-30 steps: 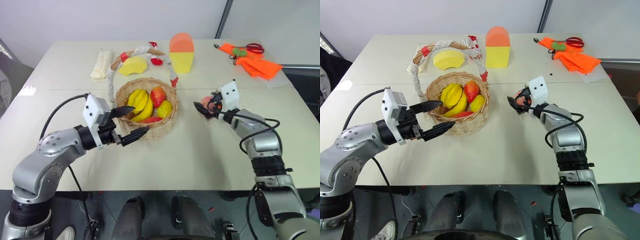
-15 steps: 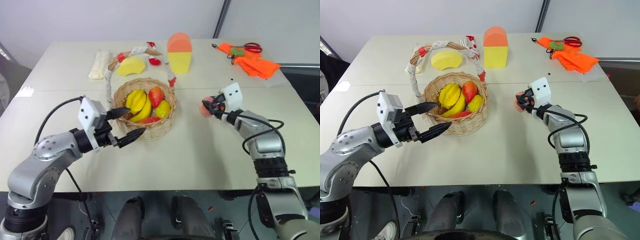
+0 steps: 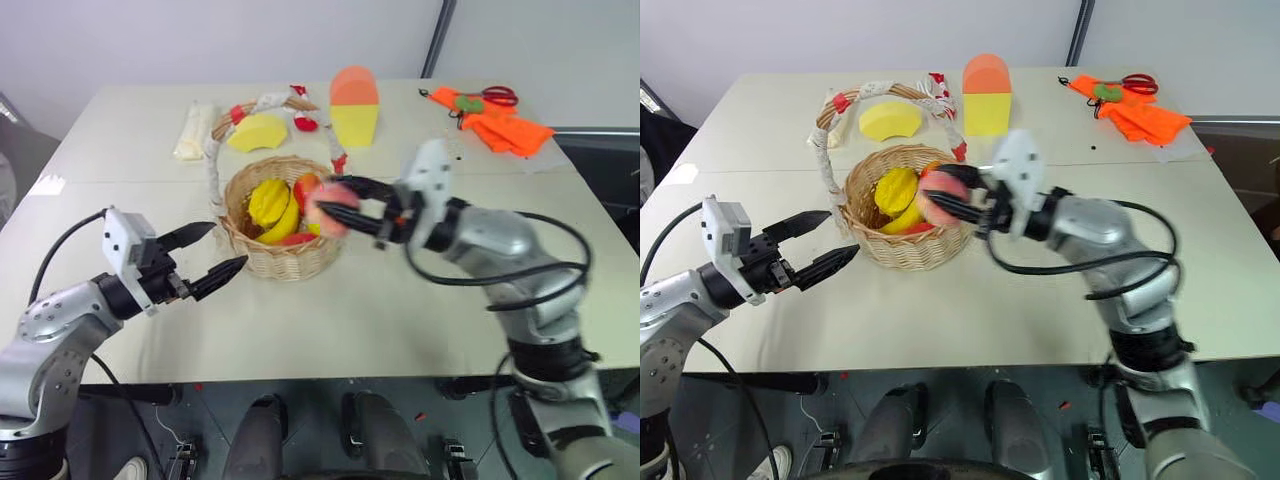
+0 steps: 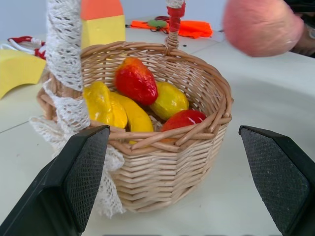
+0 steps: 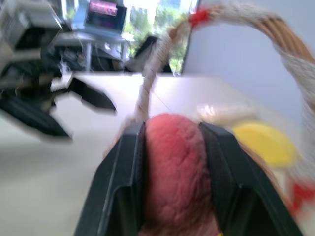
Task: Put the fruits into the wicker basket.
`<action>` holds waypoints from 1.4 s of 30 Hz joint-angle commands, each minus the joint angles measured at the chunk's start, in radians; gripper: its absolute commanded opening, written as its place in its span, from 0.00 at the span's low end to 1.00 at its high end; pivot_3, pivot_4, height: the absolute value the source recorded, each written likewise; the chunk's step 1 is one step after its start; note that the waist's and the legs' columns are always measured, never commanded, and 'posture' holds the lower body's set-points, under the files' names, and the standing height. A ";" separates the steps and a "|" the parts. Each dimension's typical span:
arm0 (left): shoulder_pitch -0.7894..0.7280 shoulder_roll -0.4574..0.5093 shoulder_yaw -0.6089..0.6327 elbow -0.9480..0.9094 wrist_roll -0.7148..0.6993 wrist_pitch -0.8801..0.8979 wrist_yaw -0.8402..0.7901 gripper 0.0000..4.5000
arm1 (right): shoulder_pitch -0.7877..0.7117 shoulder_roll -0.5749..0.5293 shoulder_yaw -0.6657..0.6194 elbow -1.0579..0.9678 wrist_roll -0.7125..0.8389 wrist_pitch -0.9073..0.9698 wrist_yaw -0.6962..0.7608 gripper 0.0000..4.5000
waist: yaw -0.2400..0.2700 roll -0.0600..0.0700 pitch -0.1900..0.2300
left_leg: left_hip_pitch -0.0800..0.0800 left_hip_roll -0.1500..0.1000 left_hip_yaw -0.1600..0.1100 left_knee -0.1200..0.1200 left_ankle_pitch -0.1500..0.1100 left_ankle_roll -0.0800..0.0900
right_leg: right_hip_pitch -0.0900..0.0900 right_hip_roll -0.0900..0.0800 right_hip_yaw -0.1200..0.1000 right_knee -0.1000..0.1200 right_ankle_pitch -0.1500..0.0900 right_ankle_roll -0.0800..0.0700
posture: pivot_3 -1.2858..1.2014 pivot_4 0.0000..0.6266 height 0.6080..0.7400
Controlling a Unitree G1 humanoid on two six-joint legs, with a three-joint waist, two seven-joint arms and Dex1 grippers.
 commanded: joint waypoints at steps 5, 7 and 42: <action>0.000 -0.020 0.011 -0.059 -0.015 -0.025 0.035 1.00 | -0.072 0.088 0.084 0.126 -0.173 -0.054 -0.125 0.95 | 0.004 -0.001 0.000 | -0.002 0.000 0.000 0.000 0.000 -0.001 | -0.001 -0.001 0.000 -0.001 0.000 0.001 | 0.52 0.24 0.98; 0.010 -0.022 0.014 -0.072 -0.021 -0.024 0.041 1.00 | -0.051 0.070 0.066 0.078 -0.157 -0.078 -0.090 0.99 | 0.003 -0.001 0.000 | -0.003 -0.001 0.001 -0.001 0.000 -0.001 | -0.002 -0.001 0.000 -0.002 0.001 0.003 | 0.52 0.24 0.98; -0.042 -0.063 -0.031 -0.058 -0.034 -0.066 0.075 1.00 | -0.059 0.022 -0.352 0.362 -0.117 -0.234 -0.251 0.00 | 0.005 0.000 0.000 | -0.001 0.009 0.003 -0.001 0.000 -0.001 | -0.004 0.010 0.002 0.000 0.005 0.000 | 0.52 0.24 0.98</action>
